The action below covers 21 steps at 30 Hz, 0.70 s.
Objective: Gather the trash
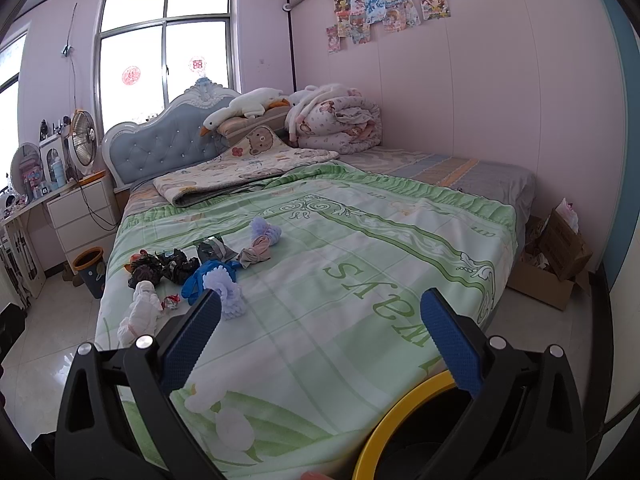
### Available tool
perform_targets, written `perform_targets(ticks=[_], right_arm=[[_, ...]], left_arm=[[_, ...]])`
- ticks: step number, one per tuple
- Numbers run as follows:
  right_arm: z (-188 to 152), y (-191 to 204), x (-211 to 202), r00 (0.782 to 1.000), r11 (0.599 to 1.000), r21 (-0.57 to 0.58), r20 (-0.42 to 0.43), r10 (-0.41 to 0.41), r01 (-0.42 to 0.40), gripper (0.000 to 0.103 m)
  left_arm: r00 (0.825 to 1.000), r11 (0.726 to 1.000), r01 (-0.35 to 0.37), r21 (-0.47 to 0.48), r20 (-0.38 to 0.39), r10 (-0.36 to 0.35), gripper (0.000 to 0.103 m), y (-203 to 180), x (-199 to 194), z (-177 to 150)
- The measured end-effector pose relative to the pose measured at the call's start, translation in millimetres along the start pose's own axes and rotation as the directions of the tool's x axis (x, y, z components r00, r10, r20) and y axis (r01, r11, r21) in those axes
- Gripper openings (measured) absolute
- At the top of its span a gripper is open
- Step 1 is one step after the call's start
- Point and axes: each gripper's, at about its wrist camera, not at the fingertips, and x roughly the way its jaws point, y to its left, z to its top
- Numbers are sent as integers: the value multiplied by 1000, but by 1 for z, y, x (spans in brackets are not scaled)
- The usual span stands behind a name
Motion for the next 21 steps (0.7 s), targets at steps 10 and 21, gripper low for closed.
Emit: perform_targets(ticks=[10,21], right_arm=[[1,1,1,1000,1000,1,-1,0,0,96],[0,4,4,1000,1000,4,-8,1,-1,96]], left_arm=[[1000,1000,0,0,-3,0,96,1,2,0],[1000,1000,1,0,-9,-1,96,4,5,2]])
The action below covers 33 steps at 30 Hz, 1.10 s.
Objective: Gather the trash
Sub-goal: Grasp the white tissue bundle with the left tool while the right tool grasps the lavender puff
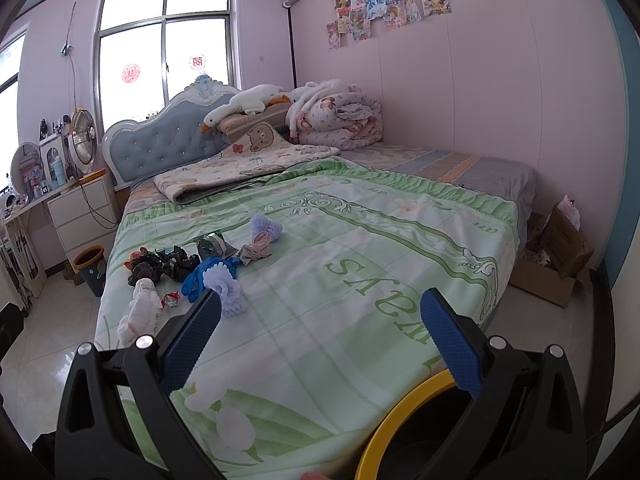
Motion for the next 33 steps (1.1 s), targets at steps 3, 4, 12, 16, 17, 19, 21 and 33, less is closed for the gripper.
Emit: perform_targets(ticks=[3,4,12,16,17,19,21,33], right_arm=[[-1,2,4,1000,1000,-2,-7,0,0,96],[-2,3,6,1000,1000,-1,-12,2,-2,96],[7,1,31,995,995,20,-45,94,-93,96],[9,10,50,987,989,-21,-71,146,-148,96],[8,13,55,985,987,-29,-74,153,-155,96],[9,17,66,978,981,-28,-92,186,-190,96],[10,21,83,962,970,-22,-135,236,-241,96],[17,57,171,921,945,-103,-278,273,-311,96]], left_arm=[[1000,1000,-3,-1,-9,3,96,3,1,3],[1000,1000,-5,-1,-13,5,96,4,3,4],[1000,1000,-11,-9,-26,11,96,15,17,7],[999,1000,-25,6,-39,25,96,25,33,12],[999,1000,-27,6,-47,28,96,27,37,13],[997,1000,-20,-1,-76,20,96,36,51,17],[995,1000,-13,-11,-100,12,96,44,64,19],[960,998,62,-28,-272,-67,96,73,148,0]])
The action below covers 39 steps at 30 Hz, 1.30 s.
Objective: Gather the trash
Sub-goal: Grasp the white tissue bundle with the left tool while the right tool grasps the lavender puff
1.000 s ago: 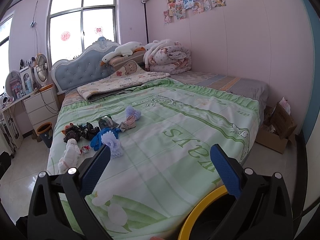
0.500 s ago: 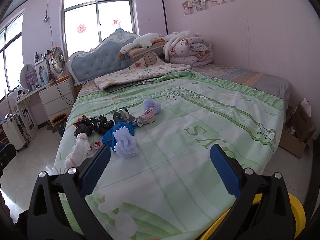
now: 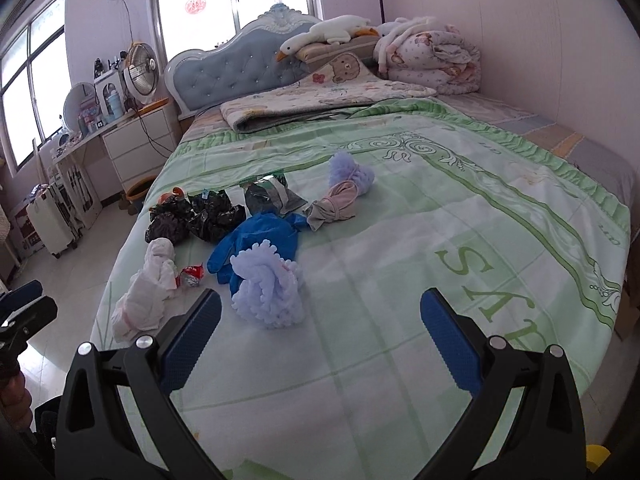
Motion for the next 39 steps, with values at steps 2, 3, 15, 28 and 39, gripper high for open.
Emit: perform_targets(ticks=[2,3,15,28,39], right_arm=[[2,4,8,1000,1000,-23,-9,15,-15,96],[3,6,13,1000,999,-30,-14,18,-19,96],[15,16,63,990,993,-28,-82,115,-118,96],[16,14,98,986,994,11,-128,110,-110,95],[13,16,108,984,995,4,-150,98,-99,57]], left_arm=[[1000,1000,3,19,-19,-2,96,2,9,-1],[1000,1000,2,29,-31,-1,96,2,14,-1],[993,997,72,33,-100,-69,96,4,69,7],[982,987,161,7,-102,-160,82,-4,99,8],[967,976,219,7,-132,-217,37,-12,113,-9]])
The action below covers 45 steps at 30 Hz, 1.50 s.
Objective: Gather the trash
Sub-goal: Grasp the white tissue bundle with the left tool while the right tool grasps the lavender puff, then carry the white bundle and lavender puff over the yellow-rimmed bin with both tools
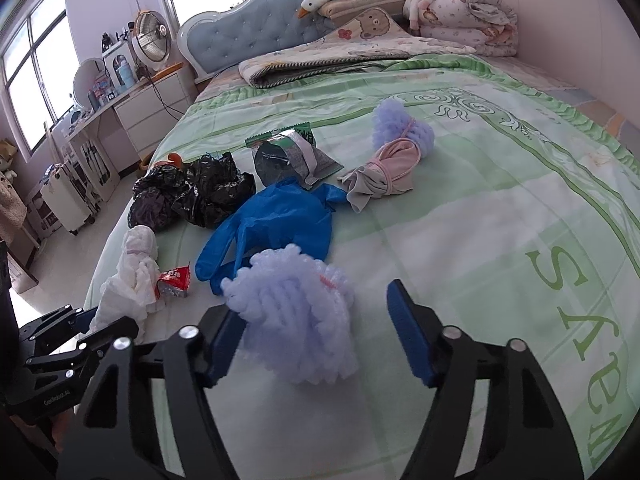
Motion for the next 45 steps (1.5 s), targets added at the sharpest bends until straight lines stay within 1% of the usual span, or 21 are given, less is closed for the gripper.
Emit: perform_targets(ticks=[2,4,7,12,20,26,30,39,45], right_arm=[[-1,2,1,1000,1000,-6,-8,8,-8,43],[-2,5,-2,1000,1000,-12,3,4,-4,40],[-3,7,-7,1000,1000,-18,12,20,-20,38],[-5,6,-23,999,999,-6,36,37,-37,37],[-12,4,-72,995,999,1,91,43,-43,38],[-26,0,-114,992,999,-1,125,33,-33,38],[-36,-5,-141,989,1000,9,147,20,-22,38],[-56,-24,-194,982,999,43,188,-5,-3,39],[-74,-37,-235,975,998,65,218,-34,20,39]], left_arm=[[1000,1000,2,0,6,-2,34,0,-2,-2],[1000,1000,16,-11,7,-16,32,3,-5,-2],[1000,999,28,-20,8,-28,32,4,-11,-2],[999,999,26,-20,29,-26,32,4,-26,-3],[996,1000,13,1,92,-13,32,-5,-61,2],[991,999,8,37,131,-13,32,-24,-83,4],[989,997,3,71,148,-13,32,-44,-94,6],[989,993,40,112,134,-55,32,-85,-108,1],[989,985,86,147,103,-102,32,-117,-113,-4]])
